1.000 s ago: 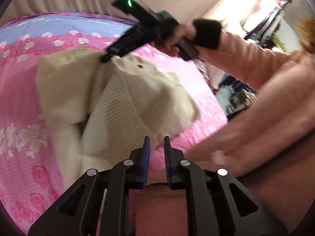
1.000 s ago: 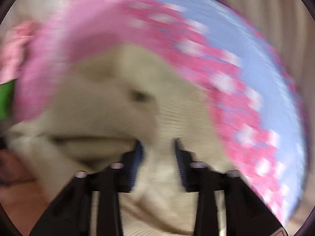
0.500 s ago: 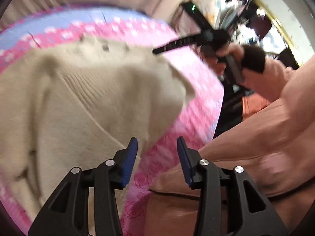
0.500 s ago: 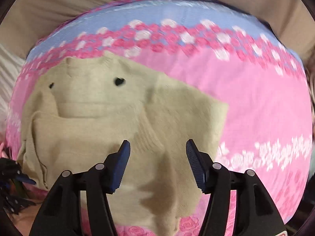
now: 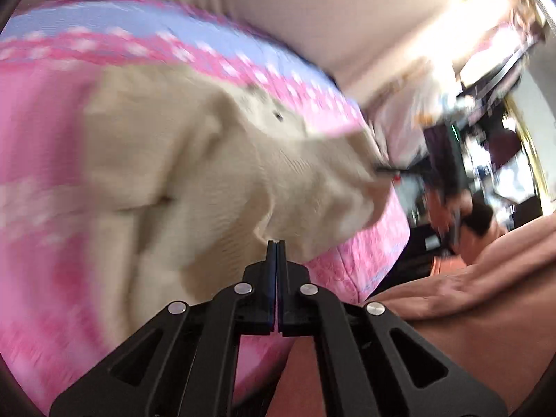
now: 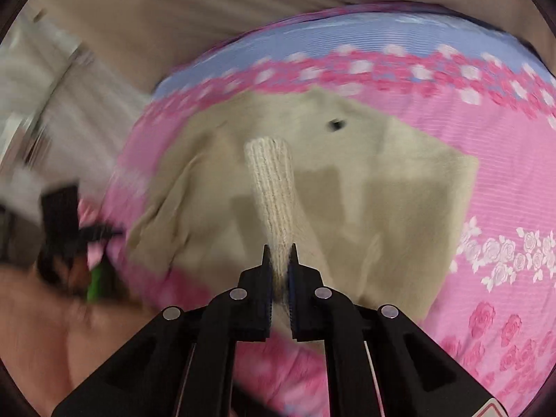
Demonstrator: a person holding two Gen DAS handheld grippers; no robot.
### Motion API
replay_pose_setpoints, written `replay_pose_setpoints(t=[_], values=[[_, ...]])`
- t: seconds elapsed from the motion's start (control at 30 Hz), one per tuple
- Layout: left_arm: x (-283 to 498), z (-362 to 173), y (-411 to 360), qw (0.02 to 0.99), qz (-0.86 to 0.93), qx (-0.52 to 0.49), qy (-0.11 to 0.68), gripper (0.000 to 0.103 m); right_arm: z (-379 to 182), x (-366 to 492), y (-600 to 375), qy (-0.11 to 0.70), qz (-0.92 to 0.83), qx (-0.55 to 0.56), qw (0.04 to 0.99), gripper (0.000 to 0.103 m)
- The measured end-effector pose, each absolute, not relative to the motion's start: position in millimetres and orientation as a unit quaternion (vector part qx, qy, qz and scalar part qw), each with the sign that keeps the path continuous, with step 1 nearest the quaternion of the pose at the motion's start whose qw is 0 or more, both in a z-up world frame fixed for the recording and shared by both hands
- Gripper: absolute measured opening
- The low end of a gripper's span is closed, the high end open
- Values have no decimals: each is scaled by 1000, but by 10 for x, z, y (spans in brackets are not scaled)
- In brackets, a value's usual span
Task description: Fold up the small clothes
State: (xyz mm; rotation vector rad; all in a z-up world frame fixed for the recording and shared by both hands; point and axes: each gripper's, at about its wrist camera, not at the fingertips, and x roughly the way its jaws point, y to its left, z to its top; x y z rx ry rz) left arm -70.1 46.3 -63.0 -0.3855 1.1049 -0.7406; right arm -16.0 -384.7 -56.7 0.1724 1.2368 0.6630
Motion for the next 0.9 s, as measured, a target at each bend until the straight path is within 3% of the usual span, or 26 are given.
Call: replay_pose_setpoints(t=[0.13,0.3,0.4,0.47,0.5,0.53,0.63,0.7,0.73,0.77,0.87,0.9], values=[[-977,-556,789,784,-300,-149,524,0,-682,-776,-3549,635,397,33,662,8],[-1219,-709,739,751,-330,-115,560,0,-1628,-1569,-3278,757,396,-127,504,9],[-1242,-749,653,769,-297,-58,562,1,-1821,-1582,-3434,772,362,-116,510,10],[-1247,-732,482,784,-313,-45,534,18,-1732,-1460,-3487,759,350,-76,543,12],[-1243,-743,381,785,-324,-42,526,42,-1666,-1417,-3482,750,346,-71,559,14],[-1245,-762,253,786,-334,-37,519,54,-1591,-1393,-3480,741,341,-71,574,17],[-1251,-950,0,767,-365,-36,527,62,-1357,-1352,-3553,718,333,-43,610,43],[-1254,-1166,-77,757,-363,-29,543,60,-1159,-1274,-3674,690,313,-8,652,44],[-1248,-1316,-132,746,-356,-14,562,45,-1066,-1218,-3719,674,296,1,676,44],[-1227,-1405,-161,739,-351,-10,575,39,-984,-1151,-3746,657,272,-3,703,48],[-1219,-1367,-55,743,-348,-41,571,38,-791,-844,-3657,587,210,-25,781,63],[-1197,-1352,-44,742,-344,-50,574,38,-845,-672,-3587,572,197,-54,794,63]])
